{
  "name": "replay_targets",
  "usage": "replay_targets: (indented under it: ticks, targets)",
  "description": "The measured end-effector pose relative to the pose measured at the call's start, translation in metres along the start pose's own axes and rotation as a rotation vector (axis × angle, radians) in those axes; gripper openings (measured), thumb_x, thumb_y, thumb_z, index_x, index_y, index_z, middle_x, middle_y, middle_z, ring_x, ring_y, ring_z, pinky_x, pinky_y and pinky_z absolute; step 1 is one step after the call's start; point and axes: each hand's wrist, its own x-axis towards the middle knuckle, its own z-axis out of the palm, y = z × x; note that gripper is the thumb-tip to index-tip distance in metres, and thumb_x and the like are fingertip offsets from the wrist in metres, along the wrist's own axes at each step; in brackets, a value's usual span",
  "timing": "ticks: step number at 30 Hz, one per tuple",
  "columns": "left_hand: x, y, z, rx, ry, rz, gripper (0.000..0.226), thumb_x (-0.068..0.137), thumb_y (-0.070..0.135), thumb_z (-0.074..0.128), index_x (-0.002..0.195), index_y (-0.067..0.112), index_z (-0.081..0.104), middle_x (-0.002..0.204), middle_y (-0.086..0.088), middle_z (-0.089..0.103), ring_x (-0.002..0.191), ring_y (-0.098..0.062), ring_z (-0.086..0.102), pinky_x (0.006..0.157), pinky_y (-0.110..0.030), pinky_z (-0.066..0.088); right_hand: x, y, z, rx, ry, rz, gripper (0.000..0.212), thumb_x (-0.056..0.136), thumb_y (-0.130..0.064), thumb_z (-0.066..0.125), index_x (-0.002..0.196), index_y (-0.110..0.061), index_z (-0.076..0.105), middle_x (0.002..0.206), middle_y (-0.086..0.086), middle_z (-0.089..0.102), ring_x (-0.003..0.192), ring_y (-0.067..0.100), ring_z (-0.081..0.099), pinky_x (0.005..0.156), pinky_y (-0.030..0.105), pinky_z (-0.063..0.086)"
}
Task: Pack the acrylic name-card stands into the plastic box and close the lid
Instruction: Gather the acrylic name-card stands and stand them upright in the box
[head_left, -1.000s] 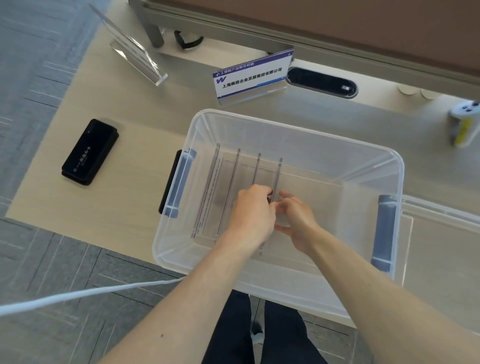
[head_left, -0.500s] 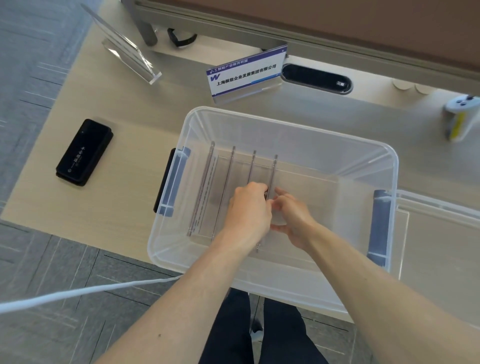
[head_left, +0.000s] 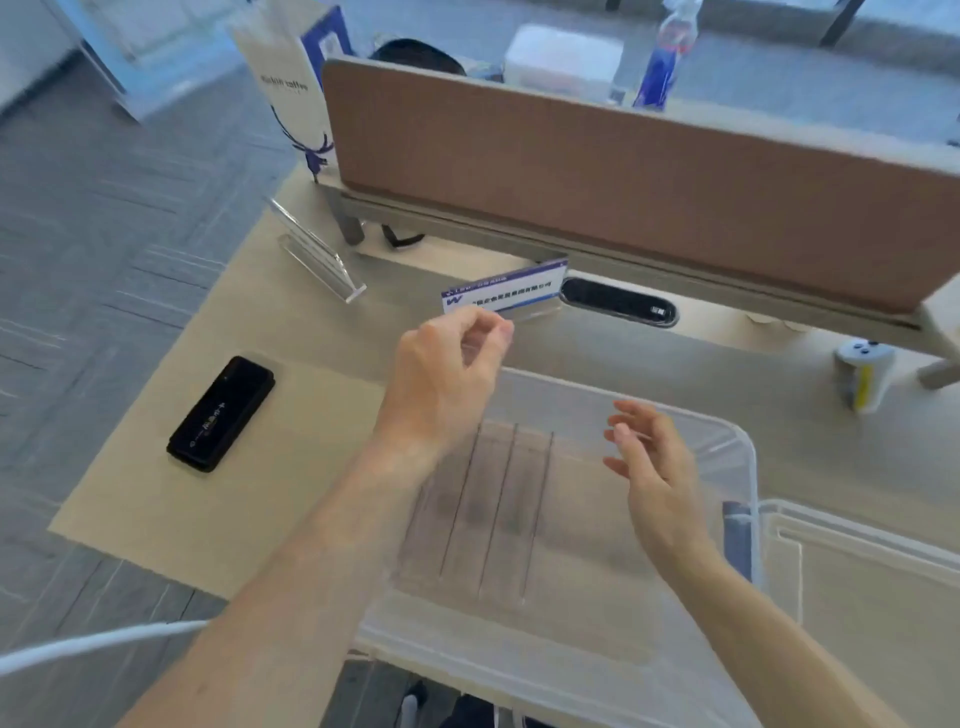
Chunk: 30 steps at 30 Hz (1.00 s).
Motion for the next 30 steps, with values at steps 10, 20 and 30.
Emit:
replay_targets:
  ticks: [10,20,30]
  targets:
    - [0.118,-0.025,-0.002,0.010,0.032,-0.343,0.066,0.090,0.040,0.076,0.147,0.020,0.051,0.143,-0.002,0.058,0.126,-0.021,0.058,0.112,-0.042,0.046,0.144,-0.079,-0.006,-0.175,-0.071,-0.085,0.035,0.098,-0.029,0.061,0.131,-0.019,0.059,0.124,0.000,0.067,0.097,0.006,0.062,0.084,0.021,0.048]
    - [0.166,-0.115,0.021,-0.142,-0.060,-0.650,0.069,0.086,0.016,0.082,0.147,0.012,0.050,0.143,-0.013,0.051,0.108,-0.027,0.059,0.094,-0.038,0.053,0.237,-0.028,0.047,-0.257,-0.094,0.299,0.051,0.091,-0.027,0.071,0.137,-0.011,0.057,0.115,0.009,0.065,0.094,0.023,0.054,0.081,0.028,0.039]
    - [0.209,-0.170,0.034,-0.248,-0.007,-0.477,0.027,0.090,-0.007,0.068,0.089,0.019,0.073,0.102,-0.008,0.073,0.096,-0.020,0.067,0.088,-0.031,0.050,0.294,0.002,0.085,-0.438,-0.017,0.297,0.048,0.084,-0.019,0.074,0.131,-0.013,0.064,0.132,0.006,0.066,0.109,0.027,0.063,0.089,0.033,0.048]
